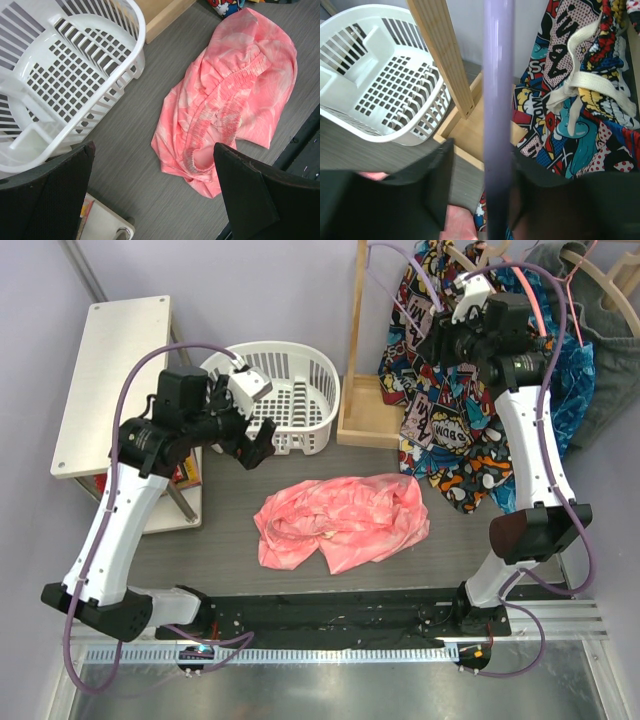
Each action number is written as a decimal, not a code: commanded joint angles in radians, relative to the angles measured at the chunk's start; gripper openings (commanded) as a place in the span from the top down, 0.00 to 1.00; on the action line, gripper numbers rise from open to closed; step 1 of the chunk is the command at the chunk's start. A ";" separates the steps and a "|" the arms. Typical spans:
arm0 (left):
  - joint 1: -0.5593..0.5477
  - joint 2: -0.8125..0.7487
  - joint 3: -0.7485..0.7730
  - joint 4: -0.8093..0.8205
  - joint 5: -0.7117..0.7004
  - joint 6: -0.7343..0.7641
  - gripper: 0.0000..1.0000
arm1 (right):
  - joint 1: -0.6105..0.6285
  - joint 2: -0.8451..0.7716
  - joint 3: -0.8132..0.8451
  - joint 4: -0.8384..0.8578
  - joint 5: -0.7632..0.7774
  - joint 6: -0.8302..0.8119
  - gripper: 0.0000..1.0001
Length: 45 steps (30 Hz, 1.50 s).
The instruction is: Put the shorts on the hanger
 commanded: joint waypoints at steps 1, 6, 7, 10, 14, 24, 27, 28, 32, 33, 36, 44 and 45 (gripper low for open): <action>0.009 -0.032 -0.003 0.044 0.019 -0.014 0.00 | -0.001 -0.031 0.008 0.086 -0.038 0.021 0.73; 0.008 -0.035 -0.005 0.045 0.009 -0.010 0.00 | -0.001 -0.077 -0.044 0.179 -0.012 0.032 0.99; 0.008 -0.033 -0.006 0.045 0.008 -0.008 0.00 | -0.001 -0.103 -0.058 0.199 -0.009 0.033 0.99; 0.008 -0.036 -0.009 0.045 -0.001 -0.008 0.00 | -0.001 -0.165 -0.120 0.284 0.015 0.046 0.99; 0.009 -0.041 -0.023 0.053 -0.008 -0.008 0.00 | -0.001 -0.235 -0.185 0.379 0.055 0.063 0.99; 0.008 -0.026 -0.019 0.055 -0.011 -0.007 0.00 | -0.002 -0.327 -0.243 0.385 0.089 0.038 0.99; 0.008 -0.021 -0.023 0.055 -0.014 -0.005 0.00 | -0.001 -0.346 -0.243 0.310 0.094 0.007 0.99; 0.008 -0.022 -0.026 0.053 -0.014 -0.002 0.00 | -0.002 -0.354 -0.245 0.261 0.095 -0.005 0.99; 0.008 -0.026 -0.055 0.058 -0.012 -0.005 0.00 | -0.002 -0.418 -0.291 0.131 0.132 -0.048 0.99; 0.008 -0.026 -0.065 0.059 -0.012 -0.007 0.00 | -0.002 -0.458 -0.303 0.103 0.146 -0.052 0.99; 0.006 -0.029 -0.095 0.062 -0.008 -0.017 0.00 | -0.002 -0.553 -0.370 -0.009 0.183 -0.083 0.99; 0.006 -0.039 -0.224 0.133 0.034 -0.114 0.00 | -0.001 -0.745 -0.541 -0.320 -0.011 -0.247 0.99; 0.008 -0.035 -0.227 0.113 0.076 -0.122 0.00 | -0.001 -0.752 -0.553 -0.348 -0.053 -0.256 0.99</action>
